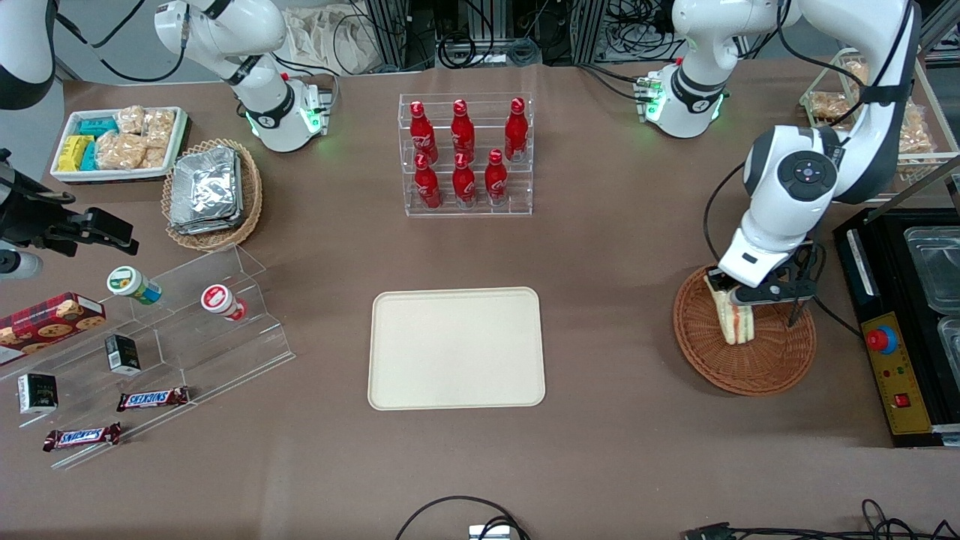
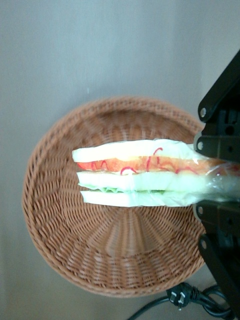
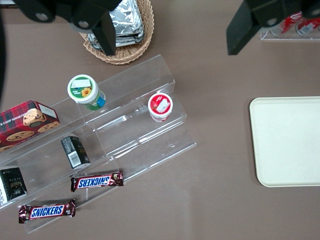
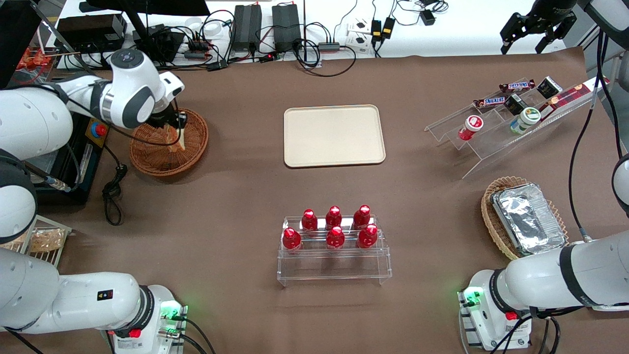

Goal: Place sandwich from basket to tray
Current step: 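Lift the sandwich and carry it with the left gripper to the tray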

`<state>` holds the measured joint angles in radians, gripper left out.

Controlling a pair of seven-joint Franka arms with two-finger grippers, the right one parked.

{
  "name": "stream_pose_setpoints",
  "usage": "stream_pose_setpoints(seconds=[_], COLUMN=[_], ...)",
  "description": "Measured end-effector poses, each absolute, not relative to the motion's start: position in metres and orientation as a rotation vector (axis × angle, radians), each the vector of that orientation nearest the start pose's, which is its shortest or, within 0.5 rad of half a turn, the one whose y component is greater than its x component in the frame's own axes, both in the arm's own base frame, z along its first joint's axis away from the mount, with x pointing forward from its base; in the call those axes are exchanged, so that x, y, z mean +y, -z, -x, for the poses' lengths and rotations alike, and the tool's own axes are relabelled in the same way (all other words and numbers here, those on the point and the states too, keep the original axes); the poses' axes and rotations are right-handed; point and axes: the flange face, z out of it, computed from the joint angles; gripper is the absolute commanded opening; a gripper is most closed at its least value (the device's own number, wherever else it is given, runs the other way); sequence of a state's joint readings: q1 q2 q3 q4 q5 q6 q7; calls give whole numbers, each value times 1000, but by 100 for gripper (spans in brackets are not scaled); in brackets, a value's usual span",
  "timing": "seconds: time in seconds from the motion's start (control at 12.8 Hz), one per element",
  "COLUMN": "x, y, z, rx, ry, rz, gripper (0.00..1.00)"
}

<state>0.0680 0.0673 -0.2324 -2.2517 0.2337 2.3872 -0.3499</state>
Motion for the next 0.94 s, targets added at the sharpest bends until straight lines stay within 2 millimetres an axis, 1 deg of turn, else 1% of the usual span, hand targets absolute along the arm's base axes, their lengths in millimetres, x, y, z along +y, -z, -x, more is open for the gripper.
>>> stream_pose_setpoints(seconds=[0.08,0.23,0.39,0.55,0.62,0.78,0.86,0.94], x=[-102,-132,-159,-187,-201,-231,-248,-269], y=[-359,-400,-441,-471,-482,-492,-493,-489], z=[-535,-546,-556,-566,-572,-583,-587,-588], rx=[-10,15,22,64,86,124,159,186], ry=[132,89,75,52,48,67,71,64], rz=[3009,3017,3060,3089,3105,3144,3160,3175], gripper=[14,13,14,13,14,14,14,13])
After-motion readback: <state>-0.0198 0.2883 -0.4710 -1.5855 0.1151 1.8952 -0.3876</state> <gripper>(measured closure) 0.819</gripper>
